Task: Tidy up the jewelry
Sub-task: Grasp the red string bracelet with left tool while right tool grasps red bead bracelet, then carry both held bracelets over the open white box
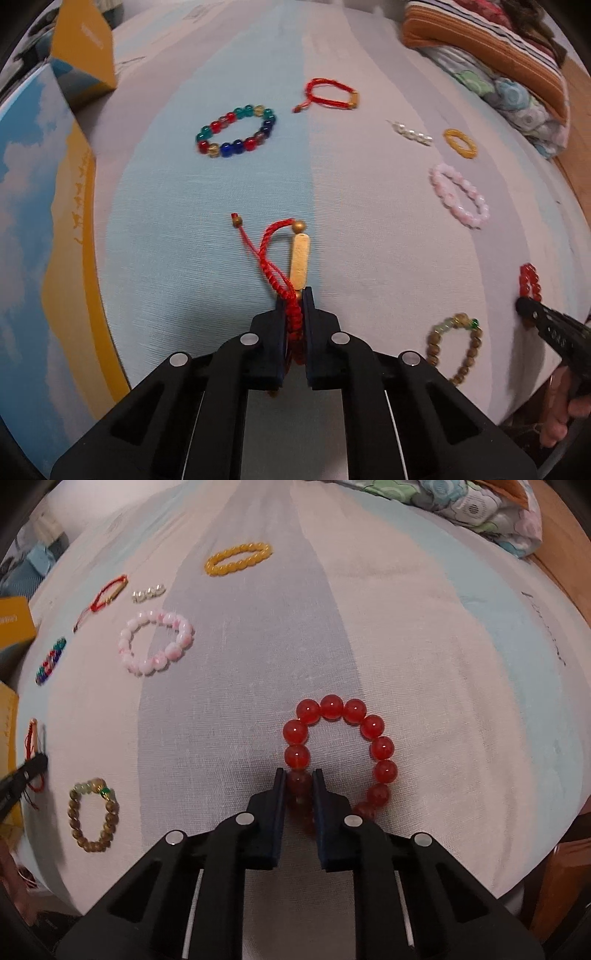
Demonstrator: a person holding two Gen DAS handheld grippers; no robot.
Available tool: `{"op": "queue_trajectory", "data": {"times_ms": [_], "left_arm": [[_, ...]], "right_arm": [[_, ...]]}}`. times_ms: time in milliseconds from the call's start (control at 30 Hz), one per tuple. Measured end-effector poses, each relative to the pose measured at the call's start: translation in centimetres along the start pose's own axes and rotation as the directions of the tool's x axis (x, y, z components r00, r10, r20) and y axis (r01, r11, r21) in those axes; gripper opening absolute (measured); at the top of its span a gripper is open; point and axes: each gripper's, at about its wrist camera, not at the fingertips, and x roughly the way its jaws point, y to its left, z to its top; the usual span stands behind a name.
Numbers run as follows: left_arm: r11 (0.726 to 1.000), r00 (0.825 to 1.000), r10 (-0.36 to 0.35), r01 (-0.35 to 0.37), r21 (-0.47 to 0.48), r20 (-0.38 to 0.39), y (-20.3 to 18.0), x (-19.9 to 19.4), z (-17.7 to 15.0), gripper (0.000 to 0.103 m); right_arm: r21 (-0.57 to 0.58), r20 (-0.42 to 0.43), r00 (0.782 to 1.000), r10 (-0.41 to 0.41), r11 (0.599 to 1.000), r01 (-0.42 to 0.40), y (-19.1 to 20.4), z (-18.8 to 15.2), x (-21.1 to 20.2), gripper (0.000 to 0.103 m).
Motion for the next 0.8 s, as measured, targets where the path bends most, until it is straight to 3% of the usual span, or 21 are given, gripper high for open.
{"op": "queue_trajectory", "data": {"times_ms": [267, 800], "left_arm": [[0.999, 0.999, -0.032, 0.031, 0.022, 0.039, -0.6, -1.7, -0.1, 0.006], [0.997, 0.989, -0.027, 0.015, 0.082, 0.144, -1.2, -7.4, -0.2, 0.007]], "right_arm": [[0.043, 0.107, 0.994, 0.036, 0.998, -0.041, -1.0, -0.6, -2.8, 0.013], [0.058, 0.188, 0.978, 0.088, 0.993, -0.100, -0.8, 0.7, -6.8, 0.013]]}}
